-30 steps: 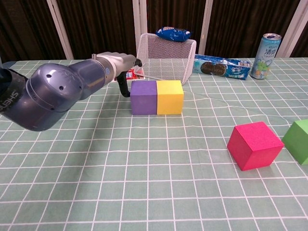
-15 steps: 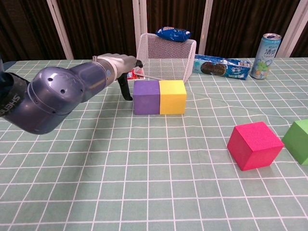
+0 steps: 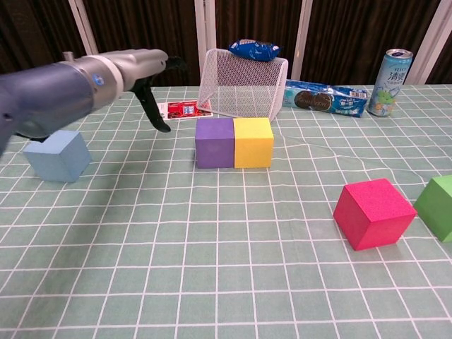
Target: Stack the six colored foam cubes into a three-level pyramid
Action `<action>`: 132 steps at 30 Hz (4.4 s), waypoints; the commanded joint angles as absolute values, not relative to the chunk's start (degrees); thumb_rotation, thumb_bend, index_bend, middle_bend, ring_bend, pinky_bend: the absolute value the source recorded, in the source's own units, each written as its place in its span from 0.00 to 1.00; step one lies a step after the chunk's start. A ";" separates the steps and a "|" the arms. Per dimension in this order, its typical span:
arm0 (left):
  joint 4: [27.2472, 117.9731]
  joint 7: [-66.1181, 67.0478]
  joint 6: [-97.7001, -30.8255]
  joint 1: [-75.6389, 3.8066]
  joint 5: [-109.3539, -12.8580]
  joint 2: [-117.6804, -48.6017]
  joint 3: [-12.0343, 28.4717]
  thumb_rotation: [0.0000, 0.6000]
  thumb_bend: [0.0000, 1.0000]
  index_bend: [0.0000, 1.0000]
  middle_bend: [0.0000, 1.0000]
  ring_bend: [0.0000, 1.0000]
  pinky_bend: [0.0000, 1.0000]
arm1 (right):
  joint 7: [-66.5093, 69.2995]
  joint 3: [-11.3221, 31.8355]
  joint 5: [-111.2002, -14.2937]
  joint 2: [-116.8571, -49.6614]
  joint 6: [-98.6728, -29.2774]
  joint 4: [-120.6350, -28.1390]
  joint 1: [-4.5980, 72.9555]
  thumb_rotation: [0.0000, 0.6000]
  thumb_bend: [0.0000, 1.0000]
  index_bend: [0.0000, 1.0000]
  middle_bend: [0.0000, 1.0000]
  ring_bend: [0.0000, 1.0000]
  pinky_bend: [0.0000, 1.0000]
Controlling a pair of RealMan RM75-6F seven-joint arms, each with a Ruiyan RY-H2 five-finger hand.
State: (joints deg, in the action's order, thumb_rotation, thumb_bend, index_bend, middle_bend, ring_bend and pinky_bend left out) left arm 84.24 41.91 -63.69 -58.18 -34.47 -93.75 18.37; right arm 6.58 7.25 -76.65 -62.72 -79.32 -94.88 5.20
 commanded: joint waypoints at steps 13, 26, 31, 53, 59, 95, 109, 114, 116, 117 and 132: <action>114.51 30.25 -86.18 -35.88 -59.16 -73.82 5.79 1.00 0.08 0.00 0.00 0.00 0.06 | 0.07 7.27 -78.21 -60.72 -80.16 -100.46 6.00 1.00 0.25 0.00 0.00 0.00 0.00; 119.28 25.58 -89.83 -29.52 -65.99 -67.61 5.11 1.00 0.08 0.00 0.00 0.00 0.06 | -14.39 5.08 -80.98 -63.87 -69.25 -106.85 13.79 1.00 0.24 0.00 0.00 0.00 0.00; 119.30 24.01 -88.70 -28.74 -65.81 -66.61 6.02 1.00 0.08 0.00 0.00 0.00 0.06 | -18.25 6.16 -79.56 -66.34 -64.78 -107.41 17.84 1.00 0.24 0.00 0.00 0.00 0.00; 119.39 21.84 -85.61 -26.14 -66.75 -65.41 8.59 1.00 0.08 0.00 0.00 0.00 0.06 | -21.70 5.10 -74.62 -71.82 -56.26 -104.35 25.66 1.00 0.24 0.00 0.18 0.02 0.00; 119.21 21.45 -85.00 -25.74 -66.56 -65.32 9.32 1.00 0.08 0.00 0.00 0.00 0.06 | -21.89 4.78 -73.25 -73.18 -55.40 -102.56 26.72 1.00 0.24 0.00 0.20 0.02 0.00; 118.90 20.73 -82.90 -24.34 -65.81 -65.02 12.17 1.00 0.08 0.00 0.00 0.00 0.06 | -23.03 13.46 -58.99 -75.84 -52.74 -98.92 36.58 1.00 0.25 0.02 0.44 0.16 0.00; 118.03 20.97 -82.67 -24.35 -64.27 -65.18 13.41 1.00 0.08 0.00 0.00 0.00 0.06 | -26.17 16.87 -46.26 -80.41 -46.61 -85.34 46.28 1.00 0.26 0.02 0.44 0.17 0.00; 117.76 21.32 -82.92 -24.34 -64.06 -65.21 13.80 1.00 0.08 0.00 0.00 0.00 0.06 | -25.86 16.98 -43.90 -82.72 -44.78 -80.54 48.60 1.00 0.25 0.02 0.44 0.16 0.00; 117.47 21.56 -83.01 -24.34 -63.81 -65.27 13.94 1.00 0.08 0.00 0.00 0.00 0.06 | -25.74 16.92 -43.17 -83.58 -44.00 -78.71 49.54 1.00 0.25 0.02 0.44 0.16 0.00; 117.34 21.63 -83.04 -24.36 -63.69 -65.31 14.02 1.00 0.08 0.00 0.00 0.00 0.06 | -25.76 16.87 -42.90 -83.90 -43.67 -77.99 49.92 1.00 0.25 0.02 0.44 0.16 0.00; 116.23 21.71 -82.65 -24.44 -61.77 -65.25 15.01 1.00 0.08 0.00 0.00 0.00 0.06 | -24.64 15.85 -41.67 -87.38 -38.54 -70.55 54.93 1.00 0.25 0.02 0.44 0.16 0.00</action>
